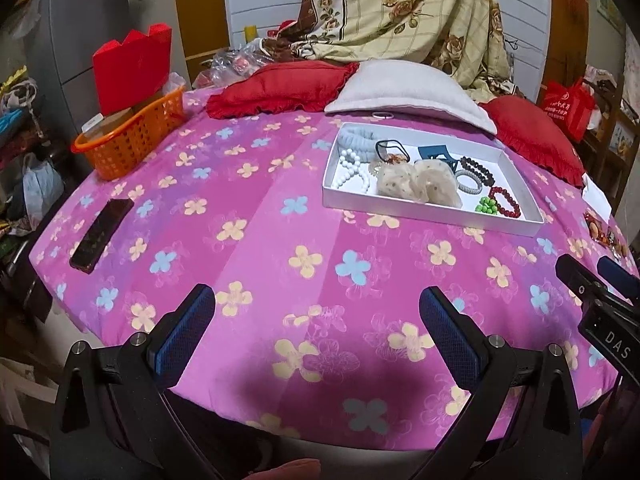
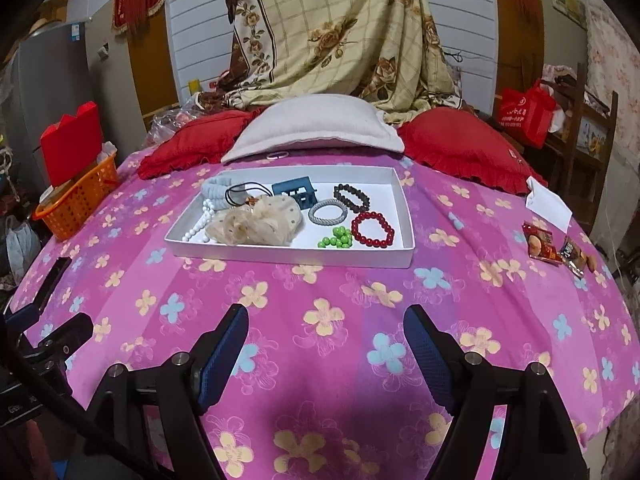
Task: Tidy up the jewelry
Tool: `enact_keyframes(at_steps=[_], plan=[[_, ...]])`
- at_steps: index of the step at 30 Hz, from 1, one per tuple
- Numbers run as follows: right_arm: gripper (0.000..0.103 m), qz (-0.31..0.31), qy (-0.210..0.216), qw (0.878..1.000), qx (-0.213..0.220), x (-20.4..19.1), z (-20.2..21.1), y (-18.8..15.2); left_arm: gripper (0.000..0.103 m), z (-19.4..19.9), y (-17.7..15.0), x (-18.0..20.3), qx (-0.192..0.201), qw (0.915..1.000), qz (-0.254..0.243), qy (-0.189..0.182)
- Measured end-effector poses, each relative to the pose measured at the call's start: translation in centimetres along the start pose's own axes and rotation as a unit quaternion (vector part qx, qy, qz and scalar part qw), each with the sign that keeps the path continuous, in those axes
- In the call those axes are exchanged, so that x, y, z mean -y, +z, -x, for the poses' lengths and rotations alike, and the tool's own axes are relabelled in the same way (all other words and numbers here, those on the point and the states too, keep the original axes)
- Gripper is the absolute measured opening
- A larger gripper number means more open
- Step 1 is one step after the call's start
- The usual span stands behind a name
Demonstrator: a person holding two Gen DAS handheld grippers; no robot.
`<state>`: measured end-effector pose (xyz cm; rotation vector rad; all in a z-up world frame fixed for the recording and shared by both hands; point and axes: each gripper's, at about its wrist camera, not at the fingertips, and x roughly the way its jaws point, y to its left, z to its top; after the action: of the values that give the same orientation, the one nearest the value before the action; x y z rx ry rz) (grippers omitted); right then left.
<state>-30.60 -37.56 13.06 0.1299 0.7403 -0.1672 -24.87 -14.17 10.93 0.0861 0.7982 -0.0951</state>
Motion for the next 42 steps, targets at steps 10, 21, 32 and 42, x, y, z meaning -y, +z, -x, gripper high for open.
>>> enact_keyframes(at_steps=[10,21,32,42], plan=[[0.078,0.001,-0.015,1.0,-0.016,0.2,-1.2,-0.3,0.102,-0.9,-0.3,0.7,-0.011,0.9998,-0.016,0.0],[0.078,0.004,-0.009,0.999,-0.034,0.1,-2.5,-0.6,0.102,-2.0,-0.3,0.5,-0.025,0.9995,-0.016,-0.005],[0.078,-0.038,-0.024,0.998,-0.051,6.4,-6.8,4.7,0.102,-8.6,7.0,-3.5,0.008,0.9998,-0.012,0.014],[0.078,-0.072,-0.033,0.994,-0.079,9.5,-13.8,9.0,0.097,-19.1,11.7,-4.3,-0.048,0.9968,0.012,-0.063]])
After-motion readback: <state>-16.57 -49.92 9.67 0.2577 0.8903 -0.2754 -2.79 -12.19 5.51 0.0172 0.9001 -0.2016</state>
